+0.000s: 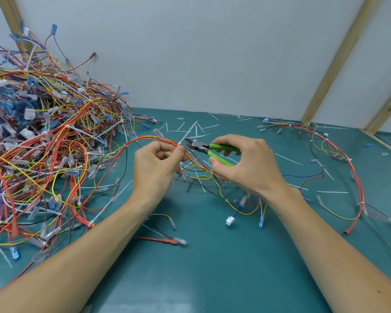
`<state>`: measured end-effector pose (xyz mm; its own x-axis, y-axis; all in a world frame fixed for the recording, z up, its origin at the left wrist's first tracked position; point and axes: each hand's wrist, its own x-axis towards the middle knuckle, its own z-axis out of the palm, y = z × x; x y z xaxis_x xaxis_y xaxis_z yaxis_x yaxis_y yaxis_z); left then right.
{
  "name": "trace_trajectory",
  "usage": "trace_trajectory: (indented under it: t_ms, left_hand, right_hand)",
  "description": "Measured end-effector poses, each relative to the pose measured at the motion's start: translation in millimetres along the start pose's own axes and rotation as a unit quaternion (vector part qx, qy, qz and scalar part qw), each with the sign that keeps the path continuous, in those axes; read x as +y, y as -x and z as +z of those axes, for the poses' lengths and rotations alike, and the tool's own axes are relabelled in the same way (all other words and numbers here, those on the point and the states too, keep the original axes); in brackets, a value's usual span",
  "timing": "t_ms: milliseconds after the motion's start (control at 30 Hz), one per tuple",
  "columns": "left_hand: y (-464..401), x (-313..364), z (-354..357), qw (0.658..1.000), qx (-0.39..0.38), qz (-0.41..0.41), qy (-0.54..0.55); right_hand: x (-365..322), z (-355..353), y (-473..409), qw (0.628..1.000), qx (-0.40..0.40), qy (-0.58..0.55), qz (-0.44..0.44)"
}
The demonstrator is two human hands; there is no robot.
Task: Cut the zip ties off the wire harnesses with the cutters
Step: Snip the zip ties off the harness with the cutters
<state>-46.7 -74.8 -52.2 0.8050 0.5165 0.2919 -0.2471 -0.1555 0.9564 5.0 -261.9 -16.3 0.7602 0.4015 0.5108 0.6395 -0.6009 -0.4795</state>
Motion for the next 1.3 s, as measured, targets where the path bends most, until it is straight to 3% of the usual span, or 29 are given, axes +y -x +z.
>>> trace_trajectory:
  t_ms: [1133, 1300]
  left_hand:
    - [2.1, -0.2, 0.8, 0.999, -0.007, 0.036, -0.011]
    - [-0.1, -1.9, 0.0, 1.000, -0.011, 0.023, 0.003]
  right_hand:
    - [8.3, 3.9, -2.3, 0.998, -0.011, -0.042, -0.040]
    - [2.1, 3.3, -3.2, 0.985, 0.039, -0.164, 0.040]
